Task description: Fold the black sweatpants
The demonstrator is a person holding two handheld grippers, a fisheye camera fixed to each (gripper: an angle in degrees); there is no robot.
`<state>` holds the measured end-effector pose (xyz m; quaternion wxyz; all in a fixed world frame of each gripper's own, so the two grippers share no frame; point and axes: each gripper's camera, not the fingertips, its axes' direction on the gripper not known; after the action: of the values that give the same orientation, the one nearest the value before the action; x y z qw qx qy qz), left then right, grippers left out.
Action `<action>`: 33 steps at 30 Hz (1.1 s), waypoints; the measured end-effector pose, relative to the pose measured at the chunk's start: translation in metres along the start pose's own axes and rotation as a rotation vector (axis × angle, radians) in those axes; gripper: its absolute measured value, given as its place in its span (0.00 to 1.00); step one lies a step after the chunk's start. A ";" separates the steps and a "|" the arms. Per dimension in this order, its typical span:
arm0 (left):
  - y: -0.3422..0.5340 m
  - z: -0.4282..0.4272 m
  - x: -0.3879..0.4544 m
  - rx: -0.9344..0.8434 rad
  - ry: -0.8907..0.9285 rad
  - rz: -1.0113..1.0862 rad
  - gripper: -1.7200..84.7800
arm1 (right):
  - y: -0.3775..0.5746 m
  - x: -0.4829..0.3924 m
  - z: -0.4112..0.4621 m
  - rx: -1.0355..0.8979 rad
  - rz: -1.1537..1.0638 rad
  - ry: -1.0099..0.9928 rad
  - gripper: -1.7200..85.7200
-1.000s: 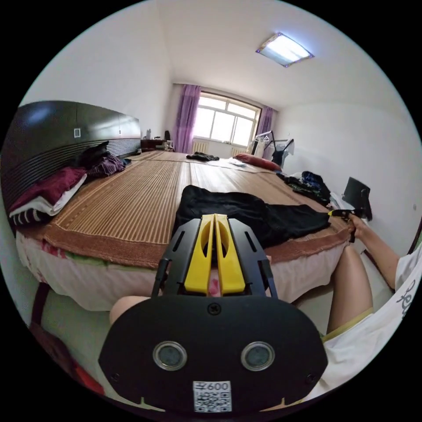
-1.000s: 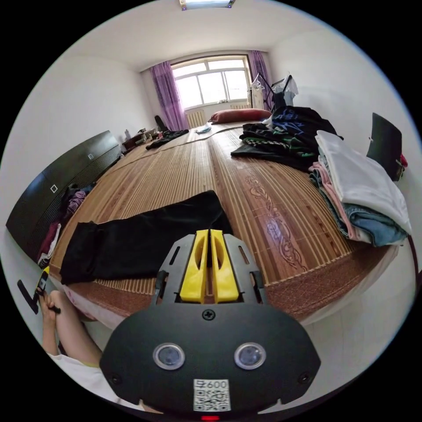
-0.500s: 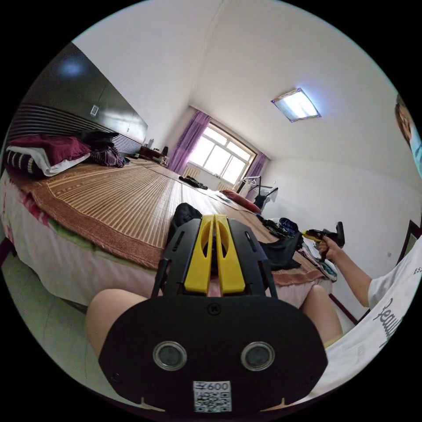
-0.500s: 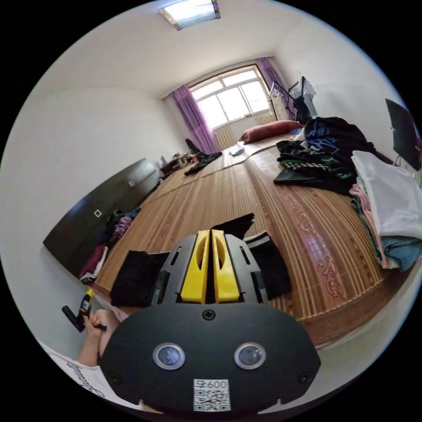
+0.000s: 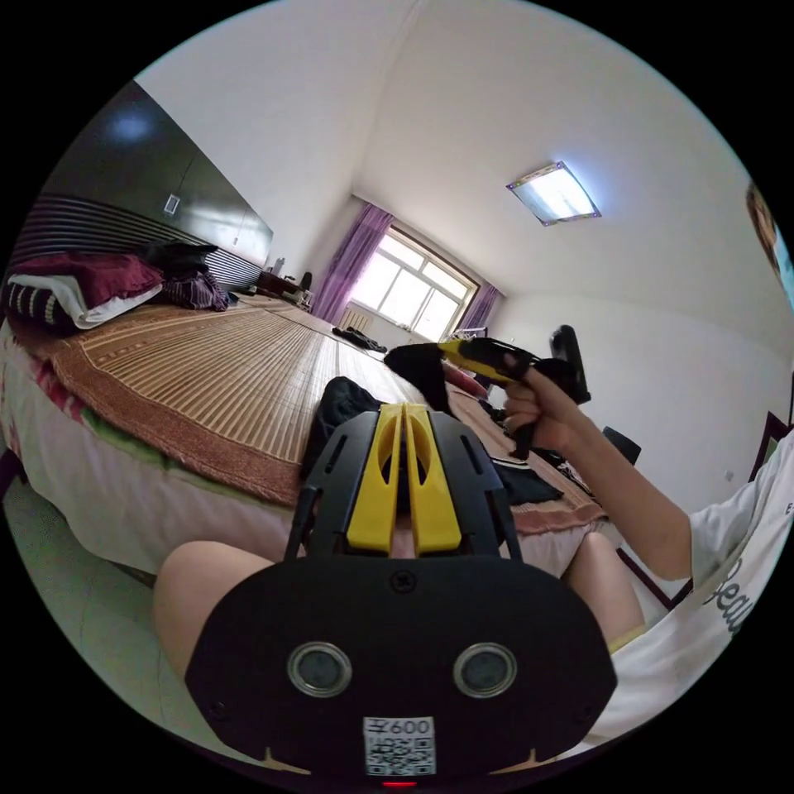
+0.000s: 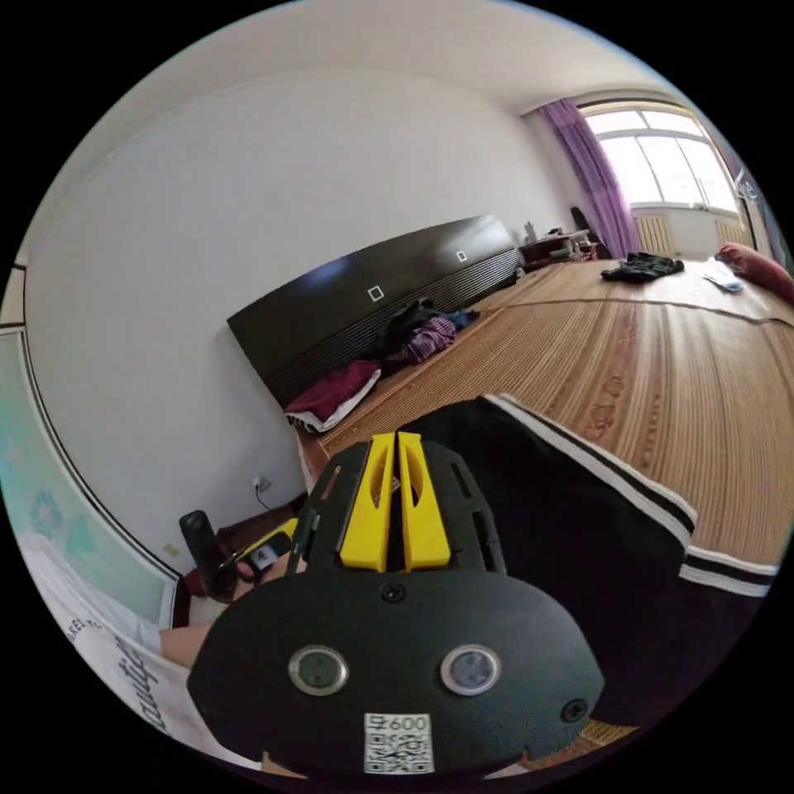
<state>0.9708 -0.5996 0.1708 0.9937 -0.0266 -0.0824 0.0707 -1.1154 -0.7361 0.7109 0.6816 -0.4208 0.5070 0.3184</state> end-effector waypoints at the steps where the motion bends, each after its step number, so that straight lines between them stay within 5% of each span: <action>1: -0.004 0.002 0.005 -0.003 0.003 0.000 0.03 | 0.014 -0.005 0.034 -0.034 0.019 0.029 0.01; 5: -0.017 0.004 0.020 -0.003 0.016 -0.026 0.03 | 0.069 -0.011 0.110 -0.146 0.020 0.074 0.01; 12: -0.035 0.008 0.021 0.089 0.052 -0.151 0.03 | 0.122 0.018 0.119 -0.158 0.043 0.061 0.01; 18: -0.061 0.039 0.033 0.080 0.045 -0.224 0.04 | 0.149 0.004 0.114 -0.174 -0.198 0.095 0.01; 22: -0.126 0.103 0.026 -0.228 -0.217 -0.400 0.04 | 0.164 0.046 0.140 -0.289 -0.055 0.069 0.02; 27: -0.173 0.203 0.041 -0.405 -0.079 -0.269 0.03 | 0.195 0.053 0.039 0.027 -0.118 0.045 0.04; 33: -0.211 0.352 0.084 -0.590 -0.032 -0.043 0.02 | 0.194 0.139 -0.032 0.051 -0.118 0.544 0.01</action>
<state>1.0229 -0.7812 0.5451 0.9429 -0.3117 -0.1153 0.0233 -1.2564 -0.6780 0.5247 0.5481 -0.5024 0.6537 0.1406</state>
